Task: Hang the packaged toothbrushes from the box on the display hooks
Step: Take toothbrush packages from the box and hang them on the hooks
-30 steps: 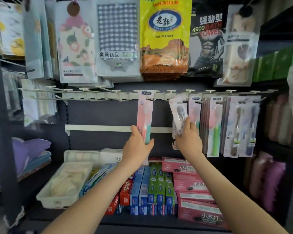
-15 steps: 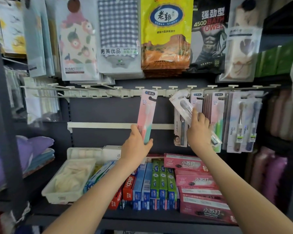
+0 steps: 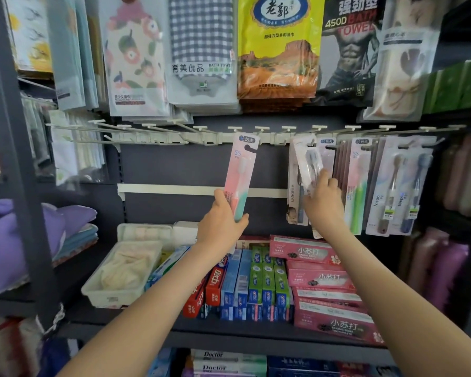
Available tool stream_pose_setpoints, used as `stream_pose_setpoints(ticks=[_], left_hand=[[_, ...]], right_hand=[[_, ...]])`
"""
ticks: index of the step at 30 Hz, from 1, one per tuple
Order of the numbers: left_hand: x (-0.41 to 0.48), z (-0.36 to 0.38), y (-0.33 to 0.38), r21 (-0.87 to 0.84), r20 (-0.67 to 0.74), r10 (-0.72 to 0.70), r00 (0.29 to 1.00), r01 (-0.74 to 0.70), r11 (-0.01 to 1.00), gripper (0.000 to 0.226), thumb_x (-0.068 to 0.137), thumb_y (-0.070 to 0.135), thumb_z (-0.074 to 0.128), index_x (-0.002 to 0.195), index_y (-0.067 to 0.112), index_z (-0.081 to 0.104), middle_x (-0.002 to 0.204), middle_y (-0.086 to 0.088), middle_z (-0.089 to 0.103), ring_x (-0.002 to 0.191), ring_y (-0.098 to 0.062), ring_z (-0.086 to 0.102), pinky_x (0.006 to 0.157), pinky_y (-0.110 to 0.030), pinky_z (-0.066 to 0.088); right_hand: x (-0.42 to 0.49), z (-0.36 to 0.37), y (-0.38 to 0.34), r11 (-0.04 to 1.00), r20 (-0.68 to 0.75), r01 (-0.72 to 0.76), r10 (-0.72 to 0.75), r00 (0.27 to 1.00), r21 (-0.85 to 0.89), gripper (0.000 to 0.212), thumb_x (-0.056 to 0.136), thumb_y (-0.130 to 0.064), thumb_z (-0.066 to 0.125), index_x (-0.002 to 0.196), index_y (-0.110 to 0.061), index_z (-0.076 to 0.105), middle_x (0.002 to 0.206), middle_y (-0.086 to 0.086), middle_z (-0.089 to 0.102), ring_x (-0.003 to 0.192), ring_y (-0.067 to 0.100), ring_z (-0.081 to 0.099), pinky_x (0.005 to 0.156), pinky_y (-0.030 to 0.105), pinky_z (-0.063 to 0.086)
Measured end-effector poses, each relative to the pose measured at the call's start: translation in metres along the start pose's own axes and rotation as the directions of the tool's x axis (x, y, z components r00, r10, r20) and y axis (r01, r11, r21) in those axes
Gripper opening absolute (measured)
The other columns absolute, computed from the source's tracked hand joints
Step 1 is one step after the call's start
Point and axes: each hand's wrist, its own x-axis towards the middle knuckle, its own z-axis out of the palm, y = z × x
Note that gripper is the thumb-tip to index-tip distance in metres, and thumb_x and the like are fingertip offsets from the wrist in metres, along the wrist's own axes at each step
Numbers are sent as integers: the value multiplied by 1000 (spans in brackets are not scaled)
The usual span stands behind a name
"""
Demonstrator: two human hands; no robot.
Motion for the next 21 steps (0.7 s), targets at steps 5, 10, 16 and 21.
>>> stream_pose_setpoints(ticks=[5,10,16,21], left_hand=[[-5,0,5,-15,11,28,1000,-28,1000,54,91,42,61,122,13,27,115,-7,56,92,-25,63,62,-27,45],[-12,-2,10,-3,3,40,999,-40,999,56,89,46,62,120,12,29,115,-8,57,94,-28,64,65,-32,49],[-24,6,35,65,69,151,986,-155,986,61,91,41,58,132,8,29,123,-10,54,106,-32,60,68,-33,38],[-32,14,52,-15,107,296,949,-297,955,75,93,37,57,148,8,14,137,-7,46,120,-25,53,76,-35,45]], right_hand=[[-11,4,-18,994,67,31,-38,997,108,73,90,-19,62,146,-3,18,140,23,35,126,42,41,100,48,41],[-47,-16,-49,908,34,125,-150,988,399,65,96,-31,54,150,-12,22,139,13,45,120,23,50,97,35,43],[-80,-21,-73,761,158,-5,-128,979,648,35,93,-26,60,117,-15,38,88,-10,54,76,7,54,53,7,38],[-71,-26,-66,735,182,-145,30,983,662,37,90,-34,63,104,-12,37,92,0,49,83,14,52,65,19,41]])
